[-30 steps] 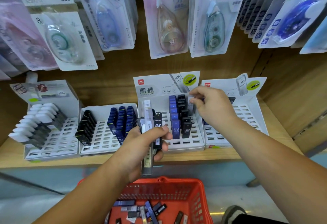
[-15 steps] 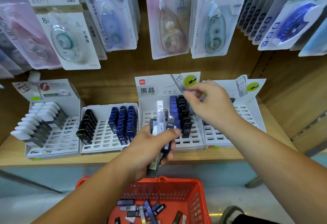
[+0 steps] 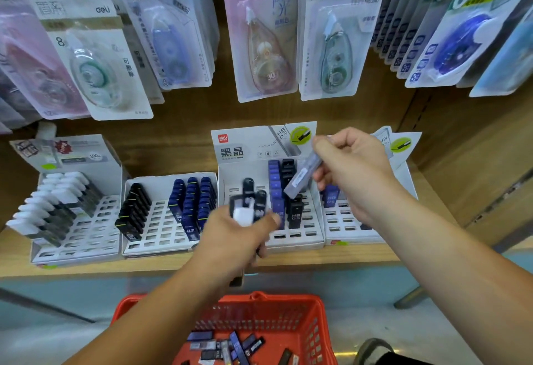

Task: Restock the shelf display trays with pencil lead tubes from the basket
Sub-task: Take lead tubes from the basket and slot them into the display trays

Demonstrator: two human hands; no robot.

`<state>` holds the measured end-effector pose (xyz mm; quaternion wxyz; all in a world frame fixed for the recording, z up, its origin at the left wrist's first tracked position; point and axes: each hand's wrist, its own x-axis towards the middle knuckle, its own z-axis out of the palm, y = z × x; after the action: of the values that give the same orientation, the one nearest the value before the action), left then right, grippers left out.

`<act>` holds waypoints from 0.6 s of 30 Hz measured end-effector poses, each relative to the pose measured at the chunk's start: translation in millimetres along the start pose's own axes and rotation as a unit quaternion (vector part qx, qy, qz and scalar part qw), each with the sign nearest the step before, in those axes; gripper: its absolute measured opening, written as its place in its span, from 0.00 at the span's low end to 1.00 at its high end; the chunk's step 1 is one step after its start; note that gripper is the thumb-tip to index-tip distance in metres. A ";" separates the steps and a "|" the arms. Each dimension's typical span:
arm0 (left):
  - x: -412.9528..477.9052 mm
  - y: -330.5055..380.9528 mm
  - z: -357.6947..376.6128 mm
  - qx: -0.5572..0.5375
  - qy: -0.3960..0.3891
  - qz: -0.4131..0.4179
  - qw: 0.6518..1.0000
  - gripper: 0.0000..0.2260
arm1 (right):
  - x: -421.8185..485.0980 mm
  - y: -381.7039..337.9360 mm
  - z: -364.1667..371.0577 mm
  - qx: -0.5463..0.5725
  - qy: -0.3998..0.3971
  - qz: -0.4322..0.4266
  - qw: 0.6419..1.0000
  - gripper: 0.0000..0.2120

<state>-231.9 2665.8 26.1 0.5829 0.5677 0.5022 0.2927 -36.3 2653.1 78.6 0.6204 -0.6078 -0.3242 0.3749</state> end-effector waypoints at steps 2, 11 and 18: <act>1.1 5.0 -1.0 -0.008 0.077 0.049 0.996 0.08 | -2.9 1.5 0.0 -0.010 -0.015 0.024 1.000 0.11; -0.8 18.4 12.6 0.018 0.002 0.149 0.989 0.04 | -8.5 0.2 -1.6 0.054 -0.090 0.113 0.988 0.12; 5.5 15.6 11.8 -0.040 -0.041 0.069 0.996 0.06 | -2.8 2.2 -16.0 -0.006 -0.114 0.013 0.993 0.06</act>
<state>-215.7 2669.4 37.8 0.6037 0.5885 0.4256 0.3287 -24.2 2642.5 75.8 0.5704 -0.5693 -0.3873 0.4479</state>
